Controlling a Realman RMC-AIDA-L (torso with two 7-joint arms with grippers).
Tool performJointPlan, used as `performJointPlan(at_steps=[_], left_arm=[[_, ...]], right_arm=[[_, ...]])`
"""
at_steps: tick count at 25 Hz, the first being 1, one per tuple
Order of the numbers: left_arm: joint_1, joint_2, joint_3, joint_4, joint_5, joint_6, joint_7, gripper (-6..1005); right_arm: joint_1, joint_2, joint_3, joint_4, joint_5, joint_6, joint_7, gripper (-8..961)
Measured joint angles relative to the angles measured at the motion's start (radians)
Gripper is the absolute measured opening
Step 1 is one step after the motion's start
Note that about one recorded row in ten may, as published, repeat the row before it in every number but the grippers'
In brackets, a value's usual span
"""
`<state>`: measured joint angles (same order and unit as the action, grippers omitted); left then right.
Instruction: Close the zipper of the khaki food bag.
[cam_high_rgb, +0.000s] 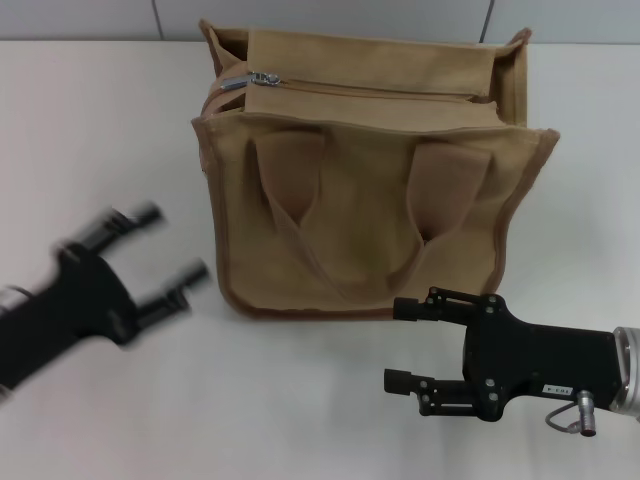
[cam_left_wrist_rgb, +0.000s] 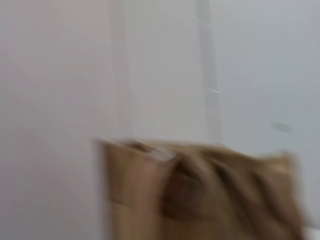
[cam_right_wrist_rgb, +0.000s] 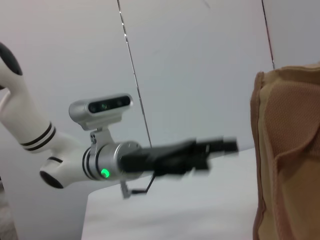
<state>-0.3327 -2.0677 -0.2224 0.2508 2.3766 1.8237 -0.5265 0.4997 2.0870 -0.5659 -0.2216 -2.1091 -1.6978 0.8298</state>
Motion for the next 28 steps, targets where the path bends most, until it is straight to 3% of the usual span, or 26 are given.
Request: performJointPlan(at_steps=[6,15,21,25,28], left_arm=[[0.002,-0.002,-0.004,-0.038,-0.150,-0.109,0.007,833],[-0.140,-0.005,0.000,-0.139,-0.155,-0.347,0.014,833],[-0.183,-0.005,-0.014,-0.163,-0.170,-0.355,0.015,833],[-0.194,-0.004,-0.097,-0.200,-0.189,-0.345,0.016,833],[-0.195,-0.003,-0.108,-0.201,-0.190,-0.338,0.016,833]], right_arm=[[0.001,0.000,0.002,0.013,0.000,0.001,0.000,773],[-0.002,0.001,0.003,0.056,0.003,0.001,-0.004,773],[-0.012,0.001,0.006,0.068,0.015,0.001,-0.004,773],[-0.020,0.001,0.022,0.080,0.032,0.001,-0.006,772],[-0.021,0.001,0.031,0.081,0.032,0.002,-0.006,772]])
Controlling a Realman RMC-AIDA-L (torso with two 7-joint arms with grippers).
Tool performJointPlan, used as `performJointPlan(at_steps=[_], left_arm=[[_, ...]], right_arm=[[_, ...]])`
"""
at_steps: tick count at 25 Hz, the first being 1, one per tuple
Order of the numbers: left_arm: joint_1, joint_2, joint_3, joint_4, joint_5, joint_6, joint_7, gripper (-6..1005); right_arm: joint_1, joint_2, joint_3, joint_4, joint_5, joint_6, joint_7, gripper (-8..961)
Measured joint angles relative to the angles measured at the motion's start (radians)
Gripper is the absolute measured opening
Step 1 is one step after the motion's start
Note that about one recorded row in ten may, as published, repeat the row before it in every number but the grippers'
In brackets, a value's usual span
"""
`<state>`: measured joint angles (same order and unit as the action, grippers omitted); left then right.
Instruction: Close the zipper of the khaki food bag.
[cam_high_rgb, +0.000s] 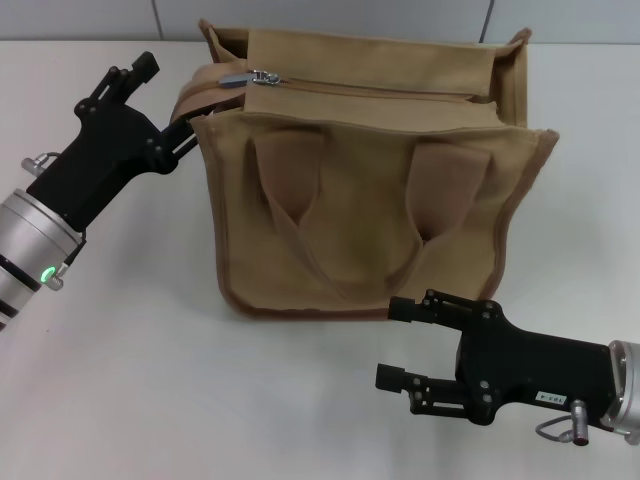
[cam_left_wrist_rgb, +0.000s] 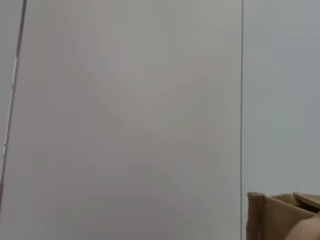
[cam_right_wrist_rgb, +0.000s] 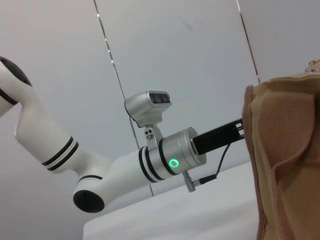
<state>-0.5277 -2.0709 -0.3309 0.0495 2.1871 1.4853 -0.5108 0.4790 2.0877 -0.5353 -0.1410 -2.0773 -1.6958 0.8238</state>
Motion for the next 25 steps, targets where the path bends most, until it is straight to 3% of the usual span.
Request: performJointPlan(at_steps=[22,25], left_arm=[[0.025,0.001,0.000,-0.022,-0.001,0.102,-0.003,832],[0.026,0.000,-0.001,-0.022,-0.001,0.092,-0.002,732]], right_arm=[[0.005,0.000,0.003,0.000,0.027,0.007,0.000,771],[0.005,0.000,0.003,0.002,0.027,0.007,0.000,771]])
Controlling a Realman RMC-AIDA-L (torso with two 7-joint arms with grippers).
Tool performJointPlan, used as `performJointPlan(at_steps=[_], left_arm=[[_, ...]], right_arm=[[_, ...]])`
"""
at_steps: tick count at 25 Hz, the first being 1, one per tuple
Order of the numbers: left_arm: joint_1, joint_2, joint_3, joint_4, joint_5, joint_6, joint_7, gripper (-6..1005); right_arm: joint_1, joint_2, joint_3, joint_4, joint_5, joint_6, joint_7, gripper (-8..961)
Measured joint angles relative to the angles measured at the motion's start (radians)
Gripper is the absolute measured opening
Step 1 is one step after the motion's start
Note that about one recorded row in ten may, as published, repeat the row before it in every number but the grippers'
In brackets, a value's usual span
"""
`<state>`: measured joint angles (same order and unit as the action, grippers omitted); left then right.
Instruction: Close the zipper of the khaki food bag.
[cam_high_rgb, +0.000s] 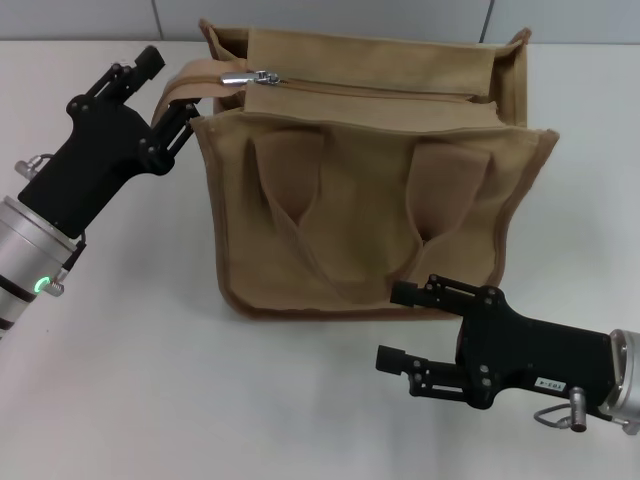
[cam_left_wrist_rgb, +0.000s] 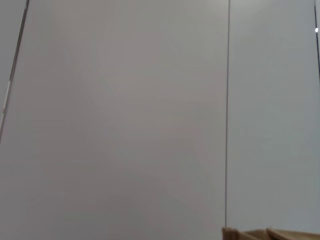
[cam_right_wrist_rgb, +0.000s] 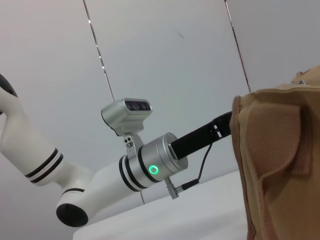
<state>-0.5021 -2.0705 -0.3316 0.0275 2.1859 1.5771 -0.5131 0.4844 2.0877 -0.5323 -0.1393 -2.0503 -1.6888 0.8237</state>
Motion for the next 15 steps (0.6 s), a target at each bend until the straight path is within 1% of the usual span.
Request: performJointPlan(at_steps=[2,8,11,12,15], left_arm=[[0.000,-0.001,-0.001,0.000,0.000,-0.011,0.000,666],[0.001,-0.002,-0.001,-0.002,0.000,-0.014,-0.003,376],[0.001,-0.002,-0.002,-0.013,0.000,-0.010,-0.005,254],[0.002,-0.001,-0.006,-0.027,0.000,-0.007,-0.003,213],[0.003,-0.001,-0.016,-0.037,0.000,-0.005,-0.002,162]], right_arm=[[0.000,0.000,0.000,0.004,0.000,0.000,0.000,771],[-0.002,0.000,0.002,0.008,0.008,-0.022,0.005,771],[-0.003,0.000,0.009,0.013,0.020,-0.068,0.019,771],[-0.004,-0.002,0.012,0.011,0.024,-0.110,0.034,771],[-0.003,-0.005,0.013,0.002,0.024,-0.147,0.051,771]])
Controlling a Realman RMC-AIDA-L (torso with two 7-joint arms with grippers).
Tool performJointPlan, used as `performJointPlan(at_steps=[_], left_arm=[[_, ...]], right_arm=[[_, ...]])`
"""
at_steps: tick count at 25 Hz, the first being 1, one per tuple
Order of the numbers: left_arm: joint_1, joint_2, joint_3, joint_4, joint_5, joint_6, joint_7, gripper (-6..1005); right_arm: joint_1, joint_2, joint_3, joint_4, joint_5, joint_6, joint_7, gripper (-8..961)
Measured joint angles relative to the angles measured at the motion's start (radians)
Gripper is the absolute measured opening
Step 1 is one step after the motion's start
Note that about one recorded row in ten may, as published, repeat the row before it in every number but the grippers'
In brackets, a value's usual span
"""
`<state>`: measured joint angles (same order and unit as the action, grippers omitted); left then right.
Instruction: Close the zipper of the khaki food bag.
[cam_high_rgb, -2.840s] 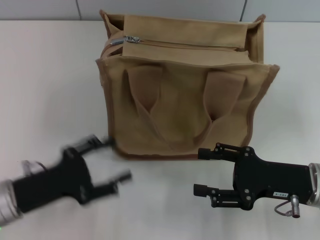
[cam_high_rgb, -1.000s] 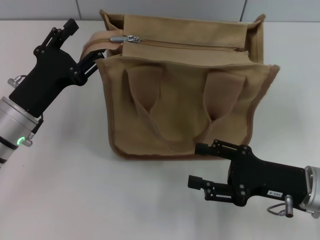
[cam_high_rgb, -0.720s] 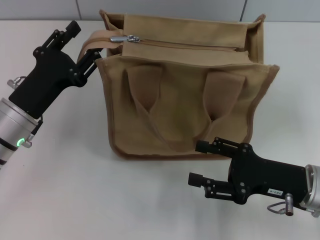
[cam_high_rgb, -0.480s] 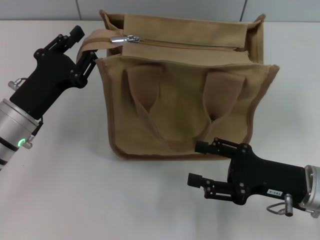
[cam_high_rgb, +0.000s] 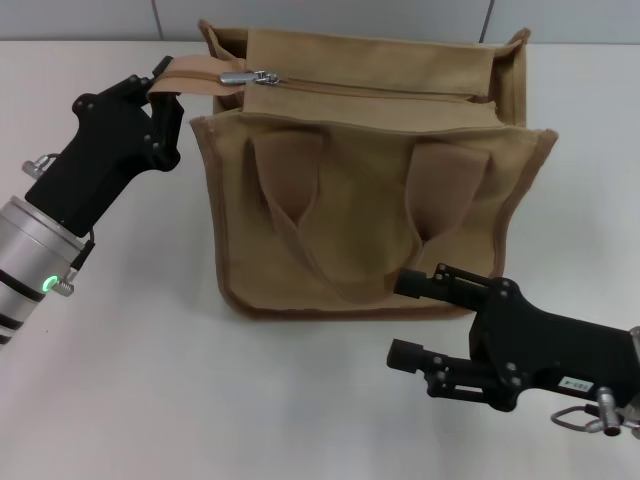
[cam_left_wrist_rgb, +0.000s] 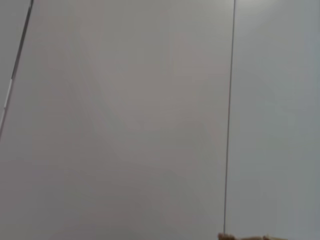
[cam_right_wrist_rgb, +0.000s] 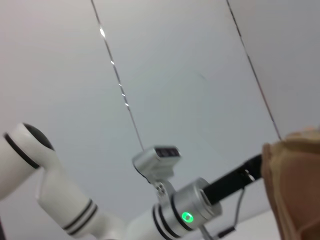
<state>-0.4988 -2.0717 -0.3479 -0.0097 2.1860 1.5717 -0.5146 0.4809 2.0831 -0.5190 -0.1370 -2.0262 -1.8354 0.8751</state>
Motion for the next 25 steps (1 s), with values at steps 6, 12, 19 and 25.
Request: performJointPlan(at_steps=[6,12,19,25], left_arm=[[0.000,0.000,-0.006,-0.013,0.005,0.018,0.003,61],[-0.002,0.000,-0.006,-0.018,0.003,0.038,0.003,32],[0.001,-0.001,-0.008,-0.019,0.002,0.038,0.016,39],[-0.004,-0.001,-0.007,-0.031,0.007,0.052,0.016,36]], right_arm=[[-0.007,0.001,0.025,-0.015,0.002,-0.024,-0.010,771],[0.000,-0.003,0.074,-0.016,0.002,-0.117,0.014,770],[0.000,-0.003,0.119,-0.027,0.004,-0.147,0.049,770],[0.031,-0.003,0.156,-0.096,0.130,-0.269,0.443,770]])
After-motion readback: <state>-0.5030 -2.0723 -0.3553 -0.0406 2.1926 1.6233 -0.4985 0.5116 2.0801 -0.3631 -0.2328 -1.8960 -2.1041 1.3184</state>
